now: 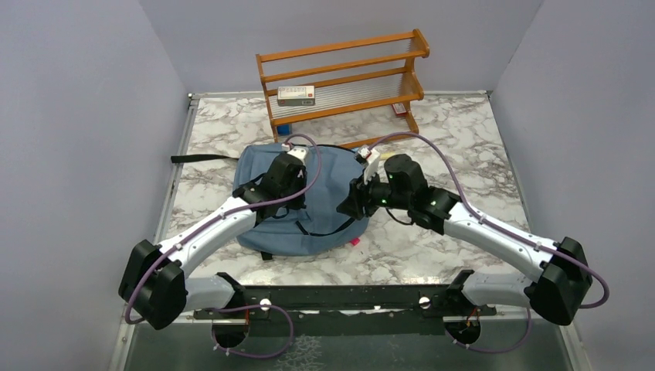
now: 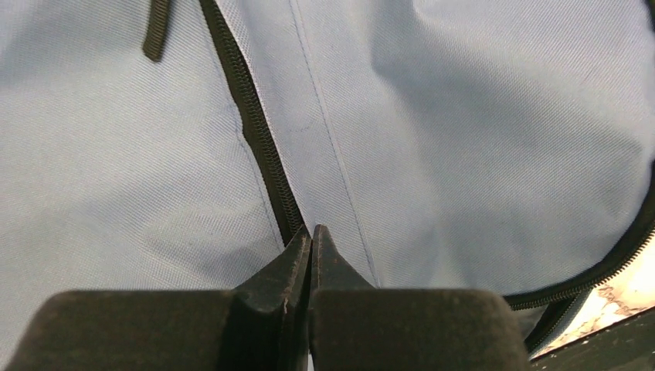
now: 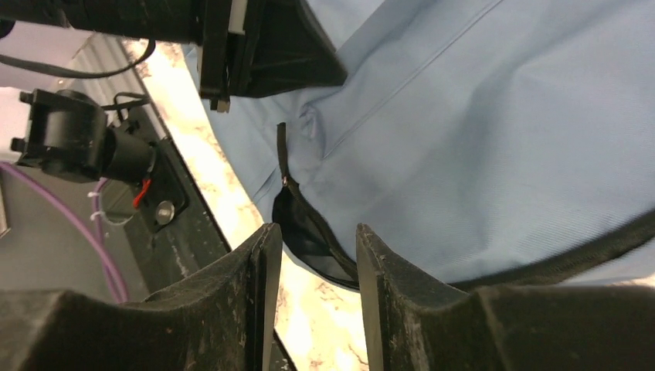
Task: Pack the student bag
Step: Zip the student bag at the center of the board.
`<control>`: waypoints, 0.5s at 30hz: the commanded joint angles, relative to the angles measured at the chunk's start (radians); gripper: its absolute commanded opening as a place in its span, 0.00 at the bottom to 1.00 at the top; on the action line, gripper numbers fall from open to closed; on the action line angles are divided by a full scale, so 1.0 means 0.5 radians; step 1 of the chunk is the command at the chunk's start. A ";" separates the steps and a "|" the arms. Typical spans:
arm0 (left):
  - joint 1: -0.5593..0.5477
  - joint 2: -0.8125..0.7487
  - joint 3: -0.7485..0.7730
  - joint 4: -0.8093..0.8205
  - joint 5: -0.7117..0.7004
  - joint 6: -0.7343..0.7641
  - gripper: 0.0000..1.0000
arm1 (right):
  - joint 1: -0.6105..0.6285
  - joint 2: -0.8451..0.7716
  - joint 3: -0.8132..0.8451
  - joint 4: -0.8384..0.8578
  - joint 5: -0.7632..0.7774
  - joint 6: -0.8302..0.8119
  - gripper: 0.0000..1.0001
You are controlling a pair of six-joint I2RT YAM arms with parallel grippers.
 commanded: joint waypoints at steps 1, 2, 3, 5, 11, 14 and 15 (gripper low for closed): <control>0.086 -0.126 0.069 0.068 0.031 -0.035 0.00 | 0.006 0.086 0.077 0.150 -0.290 -0.090 0.42; 0.109 -0.131 0.064 0.071 0.046 -0.035 0.00 | 0.015 0.109 0.090 0.150 -0.295 -0.095 0.41; 0.134 -0.140 0.057 0.072 0.068 -0.033 0.00 | 0.023 0.131 0.102 0.150 -0.293 -0.099 0.39; 0.184 -0.168 0.028 0.080 0.097 -0.030 0.00 | 0.054 0.165 0.109 0.169 -0.272 -0.103 0.39; 0.382 -0.252 -0.047 0.139 0.296 -0.020 0.00 | 0.163 0.262 0.089 0.277 -0.133 -0.029 0.37; 0.445 -0.260 -0.068 0.187 0.364 0.007 0.00 | 0.247 0.336 0.089 0.374 -0.064 -0.014 0.36; 0.461 -0.255 -0.072 0.203 0.385 0.016 0.00 | 0.283 0.362 0.097 0.395 -0.028 -0.019 0.36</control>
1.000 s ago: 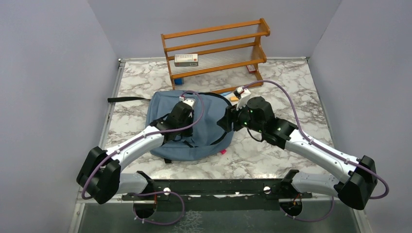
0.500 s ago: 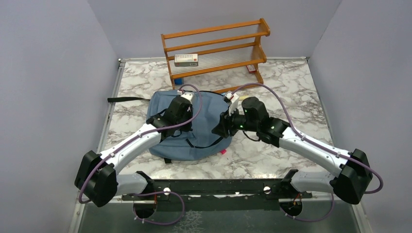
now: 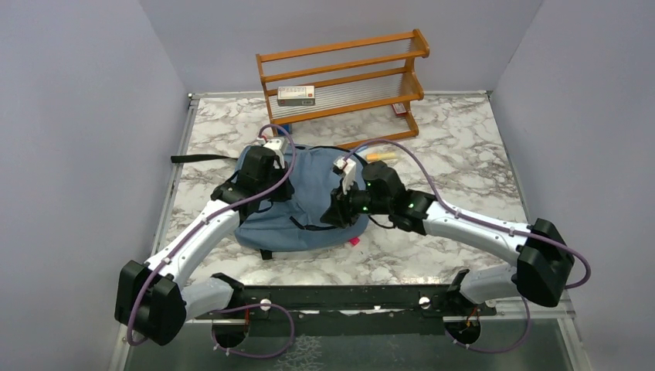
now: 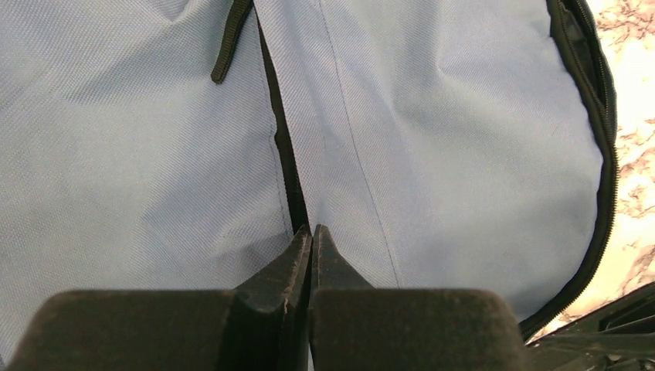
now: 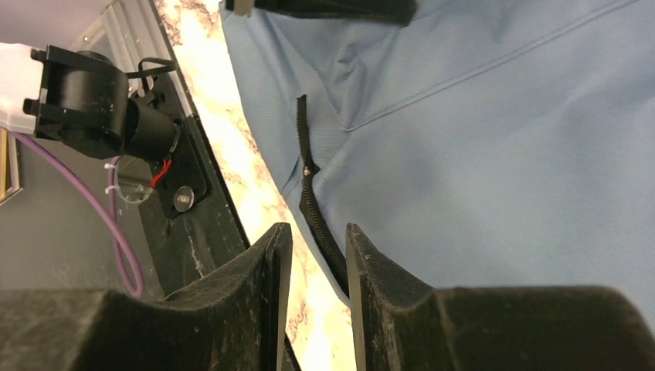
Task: Pack the student bag
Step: Zip the student bag at the center of the board.
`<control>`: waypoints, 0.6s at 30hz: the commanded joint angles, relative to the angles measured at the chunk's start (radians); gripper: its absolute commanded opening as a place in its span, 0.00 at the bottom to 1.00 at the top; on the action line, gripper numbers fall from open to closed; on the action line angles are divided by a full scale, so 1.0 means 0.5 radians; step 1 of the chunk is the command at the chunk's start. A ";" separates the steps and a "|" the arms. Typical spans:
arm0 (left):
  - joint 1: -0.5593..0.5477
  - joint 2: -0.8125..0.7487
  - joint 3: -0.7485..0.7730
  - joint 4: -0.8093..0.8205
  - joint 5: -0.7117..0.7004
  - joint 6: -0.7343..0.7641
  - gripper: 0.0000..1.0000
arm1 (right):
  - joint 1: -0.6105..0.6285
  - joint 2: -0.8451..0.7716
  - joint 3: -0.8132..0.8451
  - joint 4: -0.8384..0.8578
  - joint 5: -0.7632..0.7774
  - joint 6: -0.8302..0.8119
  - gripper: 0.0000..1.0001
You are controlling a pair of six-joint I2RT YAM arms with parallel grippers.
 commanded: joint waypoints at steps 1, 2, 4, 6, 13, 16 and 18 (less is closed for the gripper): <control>0.114 -0.034 -0.029 0.185 0.112 0.053 0.00 | 0.141 0.116 0.075 0.200 0.159 0.018 0.36; 0.126 -0.029 -0.029 0.198 0.127 0.054 0.00 | 0.172 0.144 0.093 0.217 0.193 0.018 0.36; 0.147 -0.020 -0.039 0.222 0.162 0.057 0.00 | 0.223 0.191 0.112 0.278 0.241 0.020 0.36; 0.159 -0.021 -0.055 0.236 0.184 0.057 0.00 | 0.254 0.236 0.119 0.343 0.271 0.017 0.36; 0.192 -0.043 -0.079 0.244 0.245 0.061 0.00 | 0.270 0.408 0.249 0.383 0.269 -0.057 0.36; 0.201 -0.035 -0.082 0.249 0.262 0.063 0.00 | 0.270 0.493 0.312 0.381 0.209 -0.076 0.36; 0.205 -0.039 -0.082 0.253 0.264 0.061 0.00 | 0.271 0.541 0.342 0.385 0.197 -0.080 0.37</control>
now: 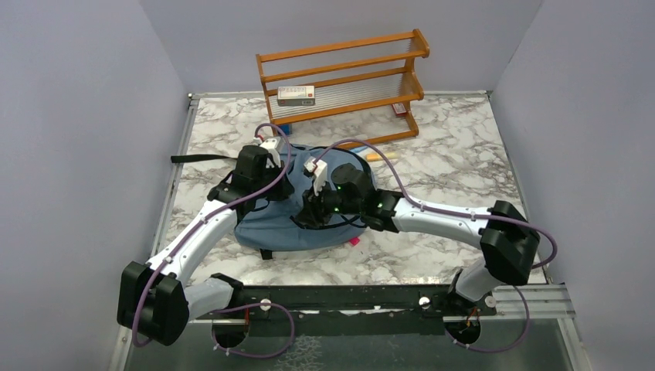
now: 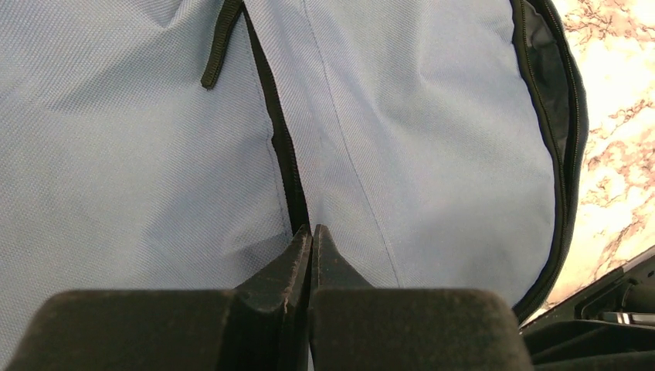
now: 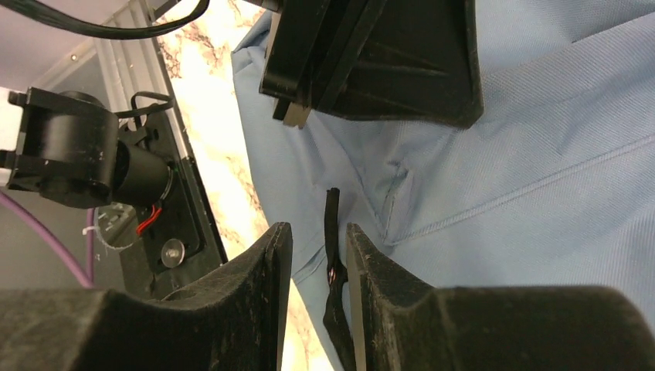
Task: Pack the student bag
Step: Zip the student bag at the center of the board.
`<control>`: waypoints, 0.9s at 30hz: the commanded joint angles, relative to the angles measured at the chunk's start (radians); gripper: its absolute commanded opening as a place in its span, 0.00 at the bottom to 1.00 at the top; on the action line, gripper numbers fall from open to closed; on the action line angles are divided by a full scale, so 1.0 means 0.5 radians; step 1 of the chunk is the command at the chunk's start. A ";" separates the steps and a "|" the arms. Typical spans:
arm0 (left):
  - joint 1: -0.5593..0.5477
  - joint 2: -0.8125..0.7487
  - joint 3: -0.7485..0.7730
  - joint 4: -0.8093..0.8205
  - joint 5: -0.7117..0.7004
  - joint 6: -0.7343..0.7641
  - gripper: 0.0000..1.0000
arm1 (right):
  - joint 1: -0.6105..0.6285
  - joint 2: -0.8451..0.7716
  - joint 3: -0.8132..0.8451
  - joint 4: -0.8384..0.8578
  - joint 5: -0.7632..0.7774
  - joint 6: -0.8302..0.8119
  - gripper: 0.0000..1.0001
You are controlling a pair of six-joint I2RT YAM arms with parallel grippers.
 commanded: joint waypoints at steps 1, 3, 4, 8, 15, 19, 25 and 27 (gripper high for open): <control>0.039 -0.037 -0.014 0.138 -0.015 0.034 0.00 | 0.010 0.112 0.103 0.086 -0.023 -0.054 0.37; 0.042 -0.040 -0.017 0.139 -0.014 0.028 0.00 | 0.010 0.154 0.126 0.082 -0.023 -0.067 0.38; 0.043 -0.038 -0.017 0.141 -0.009 0.026 0.00 | 0.010 0.173 0.142 0.074 -0.029 -0.073 0.38; 0.046 -0.044 -0.016 0.121 0.000 0.032 0.00 | 0.010 0.237 0.167 0.072 -0.053 -0.078 0.40; 0.049 -0.025 -0.008 0.130 0.000 0.033 0.00 | 0.010 0.319 0.188 0.057 -0.107 -0.092 0.44; 0.052 -0.014 -0.004 0.133 0.004 0.033 0.00 | 0.010 0.368 0.202 0.034 -0.135 -0.114 0.44; 0.054 -0.026 -0.025 0.127 0.006 0.028 0.00 | 0.010 0.451 0.209 0.064 -0.118 -0.100 0.43; 0.055 -0.029 -0.021 0.127 0.004 0.024 0.00 | 0.009 0.473 0.222 0.066 -0.109 -0.089 0.40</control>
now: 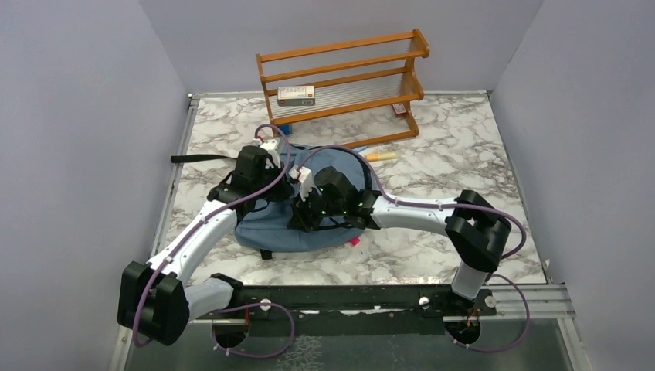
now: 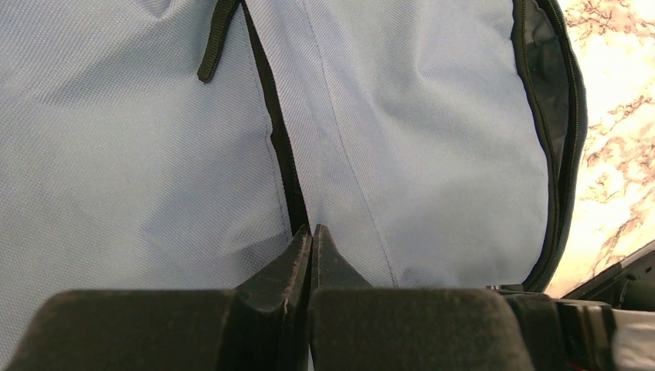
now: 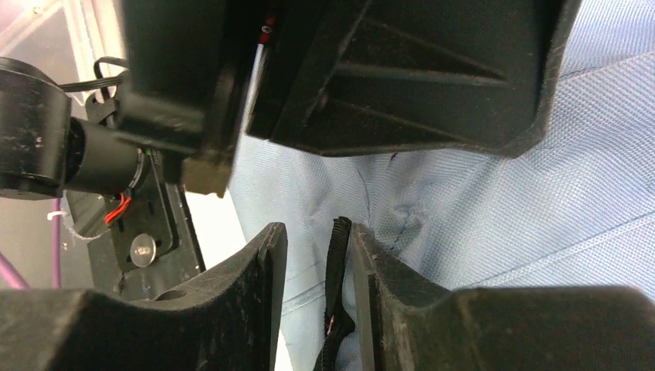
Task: Pack the student bag
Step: Zip the student bag at the center of the board.
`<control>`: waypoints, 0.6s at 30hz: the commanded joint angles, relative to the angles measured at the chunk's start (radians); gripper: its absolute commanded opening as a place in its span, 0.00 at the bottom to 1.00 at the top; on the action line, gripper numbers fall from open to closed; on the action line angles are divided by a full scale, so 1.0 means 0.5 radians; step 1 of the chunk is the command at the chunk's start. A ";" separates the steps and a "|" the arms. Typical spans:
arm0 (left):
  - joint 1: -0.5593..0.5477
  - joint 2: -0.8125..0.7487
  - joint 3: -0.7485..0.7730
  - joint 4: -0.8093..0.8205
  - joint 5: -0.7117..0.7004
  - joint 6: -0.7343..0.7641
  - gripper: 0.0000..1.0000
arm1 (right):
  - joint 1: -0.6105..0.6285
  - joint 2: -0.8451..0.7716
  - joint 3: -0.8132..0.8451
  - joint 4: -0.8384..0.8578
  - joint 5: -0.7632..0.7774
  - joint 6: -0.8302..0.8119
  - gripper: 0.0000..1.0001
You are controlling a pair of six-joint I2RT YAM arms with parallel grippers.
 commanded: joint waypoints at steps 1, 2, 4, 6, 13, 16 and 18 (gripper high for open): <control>0.040 -0.031 -0.010 0.126 -0.031 0.019 0.00 | 0.008 0.087 0.056 0.025 0.000 -0.007 0.38; 0.040 -0.034 -0.010 0.128 -0.033 0.018 0.00 | 0.008 0.091 0.057 0.028 0.005 -0.005 0.35; 0.043 -0.033 -0.011 0.129 -0.039 0.015 0.00 | 0.009 0.087 0.057 0.031 0.014 -0.005 0.30; 0.043 -0.031 -0.010 0.128 -0.035 0.012 0.00 | 0.009 0.067 0.047 0.023 0.033 -0.006 0.24; 0.046 -0.018 -0.007 0.126 -0.044 0.024 0.00 | 0.008 -0.117 -0.096 0.048 0.085 0.036 0.01; 0.046 -0.004 -0.004 0.131 -0.049 0.034 0.00 | 0.008 -0.228 -0.155 0.029 0.112 0.069 0.01; 0.049 0.013 -0.003 0.137 -0.053 0.041 0.00 | 0.004 -0.296 -0.188 0.013 0.111 0.112 0.01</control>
